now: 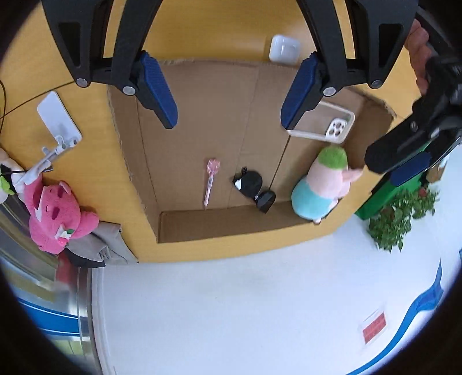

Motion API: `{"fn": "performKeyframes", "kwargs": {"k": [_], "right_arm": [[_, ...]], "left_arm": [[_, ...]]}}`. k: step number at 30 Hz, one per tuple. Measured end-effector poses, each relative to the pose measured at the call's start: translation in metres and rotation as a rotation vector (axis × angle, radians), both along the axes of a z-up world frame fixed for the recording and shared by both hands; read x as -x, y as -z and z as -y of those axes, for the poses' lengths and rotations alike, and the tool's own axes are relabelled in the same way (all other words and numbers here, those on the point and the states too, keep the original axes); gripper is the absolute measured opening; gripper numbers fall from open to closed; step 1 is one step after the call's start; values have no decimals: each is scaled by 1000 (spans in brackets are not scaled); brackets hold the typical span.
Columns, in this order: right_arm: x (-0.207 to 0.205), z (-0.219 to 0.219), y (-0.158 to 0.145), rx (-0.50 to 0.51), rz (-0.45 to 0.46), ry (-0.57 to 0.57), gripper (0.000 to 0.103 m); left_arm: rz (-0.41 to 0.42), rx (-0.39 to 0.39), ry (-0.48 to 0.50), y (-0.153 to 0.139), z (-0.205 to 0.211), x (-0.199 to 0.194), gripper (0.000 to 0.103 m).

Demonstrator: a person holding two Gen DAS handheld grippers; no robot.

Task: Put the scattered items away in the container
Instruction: 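Withdraw the right gripper and move it toward the white earbud case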

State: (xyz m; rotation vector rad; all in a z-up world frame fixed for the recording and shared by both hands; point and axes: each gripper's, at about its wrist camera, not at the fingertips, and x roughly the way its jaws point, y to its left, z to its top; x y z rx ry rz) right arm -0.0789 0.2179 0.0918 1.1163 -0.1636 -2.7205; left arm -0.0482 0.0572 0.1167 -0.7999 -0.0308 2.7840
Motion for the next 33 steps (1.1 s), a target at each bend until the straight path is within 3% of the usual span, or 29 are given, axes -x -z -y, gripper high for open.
{"fn": "performKeyframes", "kwargs": {"k": [4,10,20,26,33], "right_arm": [[-26,10,5,-17,17,-10,74],[-46,26,10,-31,12,-36,74],[-60,28,50,-63,79,-26,74],[-60,36,76,-43,138,-49,74],[-50,64,100,-18,166,-110,74]], "left_arm": [[35,24,-59,22,12,-21,103],[56,-43,-94,41,28,-38,103],[102,-87,-27,88,34,-39,103],[176,-128,30,108,41,-30,103],[230,-189,36,114,63,-26,103]]}}
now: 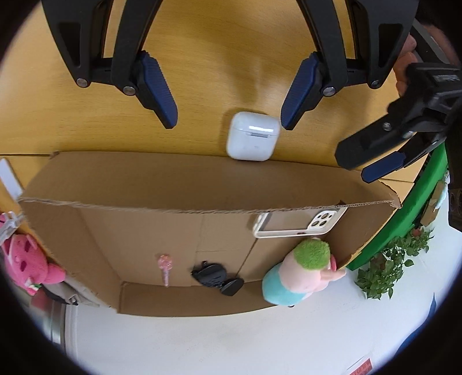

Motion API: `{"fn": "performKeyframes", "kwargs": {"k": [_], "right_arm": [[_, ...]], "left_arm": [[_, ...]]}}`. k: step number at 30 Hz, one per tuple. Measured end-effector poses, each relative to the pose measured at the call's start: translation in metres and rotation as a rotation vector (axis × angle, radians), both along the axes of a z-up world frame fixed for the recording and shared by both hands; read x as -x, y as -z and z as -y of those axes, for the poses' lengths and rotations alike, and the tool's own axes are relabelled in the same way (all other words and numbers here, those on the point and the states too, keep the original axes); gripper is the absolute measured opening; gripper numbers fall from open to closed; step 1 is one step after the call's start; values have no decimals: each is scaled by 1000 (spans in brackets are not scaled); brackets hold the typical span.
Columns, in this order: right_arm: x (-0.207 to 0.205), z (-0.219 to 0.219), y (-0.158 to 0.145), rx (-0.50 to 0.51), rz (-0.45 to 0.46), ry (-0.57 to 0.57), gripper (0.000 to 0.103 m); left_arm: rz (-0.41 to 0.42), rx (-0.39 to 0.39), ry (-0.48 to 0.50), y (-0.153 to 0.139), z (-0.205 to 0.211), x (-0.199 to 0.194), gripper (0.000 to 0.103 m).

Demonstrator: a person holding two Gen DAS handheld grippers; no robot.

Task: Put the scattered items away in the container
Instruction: 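Withdraw the right gripper and move it toward the white earbud case, then close the right gripper on the white earbud case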

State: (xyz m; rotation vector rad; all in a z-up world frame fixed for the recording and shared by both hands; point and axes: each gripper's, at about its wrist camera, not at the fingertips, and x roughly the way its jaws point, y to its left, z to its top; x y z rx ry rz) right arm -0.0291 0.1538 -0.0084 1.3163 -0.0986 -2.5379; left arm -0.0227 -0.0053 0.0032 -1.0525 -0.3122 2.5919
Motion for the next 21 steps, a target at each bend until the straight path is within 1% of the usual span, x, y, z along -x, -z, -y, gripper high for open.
{"fn": "performKeyframes", "kwargs": {"k": [3,7,9,10,11,16,19,21], "right_arm": [[6,15,10,1,13,-36,74],[9,33,13,-38,-26,-75,74],[10,37,13,-31,-35,-90,65],[9,39,12,-39,-41,-94,47],[9,40,12,-40,-41,-102,43],[-4,40,11,-39,-44,-130,43],[-11,38,10,-23,-43,-133,42],[-18,36,10,-2,-43,-132,42]], "left_arm": [[24,-15,-17,4,8,4,103],[44,-26,-37,7,16,5,103],[53,-38,-33,9,17,6,103],[57,-43,-31,10,18,7,103],[61,-46,-28,11,18,8,103],[76,-75,26,12,13,8,103],[102,-107,96,13,7,8,102],[112,-109,138,13,0,7,102]]}}
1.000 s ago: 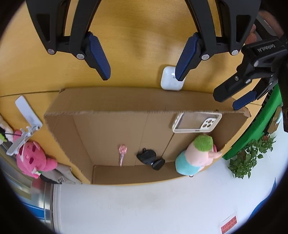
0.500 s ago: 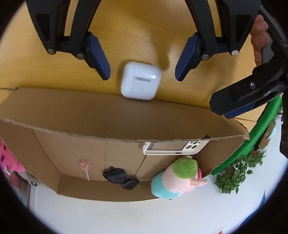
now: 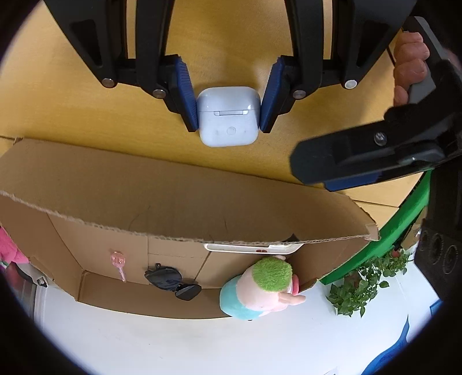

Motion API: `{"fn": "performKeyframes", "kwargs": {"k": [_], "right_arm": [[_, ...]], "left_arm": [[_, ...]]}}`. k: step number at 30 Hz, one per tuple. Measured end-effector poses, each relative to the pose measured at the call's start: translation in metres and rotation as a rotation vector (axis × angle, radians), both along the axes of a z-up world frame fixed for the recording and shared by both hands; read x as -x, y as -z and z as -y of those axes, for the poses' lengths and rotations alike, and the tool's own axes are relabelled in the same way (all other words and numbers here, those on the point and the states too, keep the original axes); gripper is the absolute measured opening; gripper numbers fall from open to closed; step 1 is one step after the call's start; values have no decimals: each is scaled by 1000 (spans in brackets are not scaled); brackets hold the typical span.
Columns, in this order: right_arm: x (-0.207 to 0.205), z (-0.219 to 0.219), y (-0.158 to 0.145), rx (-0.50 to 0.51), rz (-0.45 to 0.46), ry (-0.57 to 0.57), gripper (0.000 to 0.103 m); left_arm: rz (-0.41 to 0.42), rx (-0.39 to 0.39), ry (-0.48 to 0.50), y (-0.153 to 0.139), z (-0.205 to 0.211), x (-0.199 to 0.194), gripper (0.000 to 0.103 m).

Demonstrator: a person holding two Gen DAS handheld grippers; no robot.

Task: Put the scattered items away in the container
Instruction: 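Close the right gripper on the white earbud case, then lift the earbud case with the right gripper and carry it over the box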

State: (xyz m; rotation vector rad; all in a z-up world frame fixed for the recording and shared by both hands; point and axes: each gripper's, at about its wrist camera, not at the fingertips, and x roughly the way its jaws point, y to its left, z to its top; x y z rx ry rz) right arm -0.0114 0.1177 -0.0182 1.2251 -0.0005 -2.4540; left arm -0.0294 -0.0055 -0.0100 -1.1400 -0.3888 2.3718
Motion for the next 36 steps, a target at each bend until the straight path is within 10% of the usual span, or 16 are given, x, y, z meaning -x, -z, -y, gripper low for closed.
{"fn": "performKeyframes", "kwargs": {"k": [10,19,23,27,36], "right_arm": [[-41,8,-26,-24,-192,-81,42],[-34,3,-20,-20,-169,-69,42],[-33,2,-20,-21,-178,-75,42],[-36,1,-22,-12,-197,-87,42],[-37,4,-22,-3,-209,-95,42]], "left_arm": [[46,-39,146,1,-24,-6,72],[60,-97,166,1,-22,-1,32],[58,-101,164,1,-22,-2,35],[79,-123,125,6,-14,1,67],[94,-159,182,6,-18,1,36]]}}
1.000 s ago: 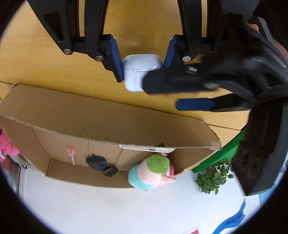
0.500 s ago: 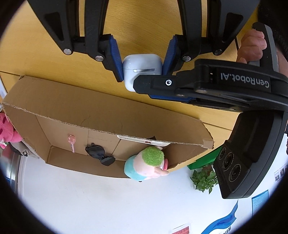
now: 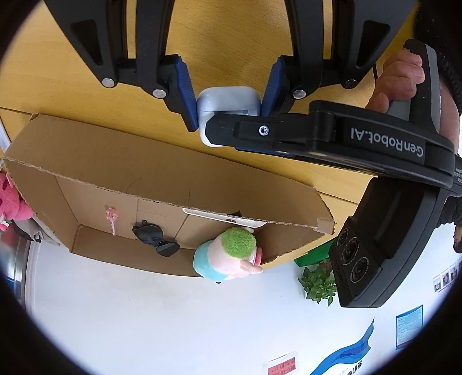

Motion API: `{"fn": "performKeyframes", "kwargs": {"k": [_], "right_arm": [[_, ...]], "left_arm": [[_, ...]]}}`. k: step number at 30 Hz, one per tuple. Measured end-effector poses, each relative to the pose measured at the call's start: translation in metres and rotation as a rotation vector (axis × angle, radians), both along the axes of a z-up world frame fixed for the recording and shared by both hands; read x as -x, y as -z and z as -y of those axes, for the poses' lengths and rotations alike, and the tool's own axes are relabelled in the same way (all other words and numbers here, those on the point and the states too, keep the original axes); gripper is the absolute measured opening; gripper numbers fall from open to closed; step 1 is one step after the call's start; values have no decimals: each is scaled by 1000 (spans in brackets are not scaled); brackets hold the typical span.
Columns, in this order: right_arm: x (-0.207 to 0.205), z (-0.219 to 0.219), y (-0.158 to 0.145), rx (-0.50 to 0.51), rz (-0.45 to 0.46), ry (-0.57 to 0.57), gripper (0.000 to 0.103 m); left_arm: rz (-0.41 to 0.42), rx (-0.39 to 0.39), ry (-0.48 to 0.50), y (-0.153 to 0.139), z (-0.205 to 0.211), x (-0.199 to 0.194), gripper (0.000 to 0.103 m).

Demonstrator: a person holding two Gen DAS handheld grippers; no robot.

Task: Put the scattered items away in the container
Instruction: 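Lift the earbud case with the right gripper and carry it over the box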

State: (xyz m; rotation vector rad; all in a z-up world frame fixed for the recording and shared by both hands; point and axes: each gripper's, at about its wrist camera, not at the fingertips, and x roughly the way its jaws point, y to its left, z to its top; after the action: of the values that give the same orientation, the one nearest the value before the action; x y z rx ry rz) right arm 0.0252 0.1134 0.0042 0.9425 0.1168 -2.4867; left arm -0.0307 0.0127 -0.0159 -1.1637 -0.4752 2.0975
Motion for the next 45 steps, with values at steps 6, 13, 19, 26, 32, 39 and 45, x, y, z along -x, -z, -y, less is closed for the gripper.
{"fn": "performKeyframes", "kwargs": {"k": [6,13,19,26,32,39,45], "right_arm": [[2,-2,4,9,16,2,42],[6,-1,7,8,36,-4,42],[8,-1,5,13,48,-9,42],[7,0,0,7,29,-16,42],[8,0,-13,-17,13,-35,42],[20,-12,-57,-13,-52,-40,42],[52,-32,-109,17,-81,-26,42]], "left_arm": [[-10,25,-5,-1,-3,-2,35],[-36,67,-17,-3,-7,-5,35],[-82,102,-23,-7,-10,-8,35],[-135,107,-28,-15,-10,-11,35],[-169,80,-39,-30,-11,-11,34],[-236,117,-10,-90,-28,6,34],[-270,154,21,-145,-49,41,34]]}}
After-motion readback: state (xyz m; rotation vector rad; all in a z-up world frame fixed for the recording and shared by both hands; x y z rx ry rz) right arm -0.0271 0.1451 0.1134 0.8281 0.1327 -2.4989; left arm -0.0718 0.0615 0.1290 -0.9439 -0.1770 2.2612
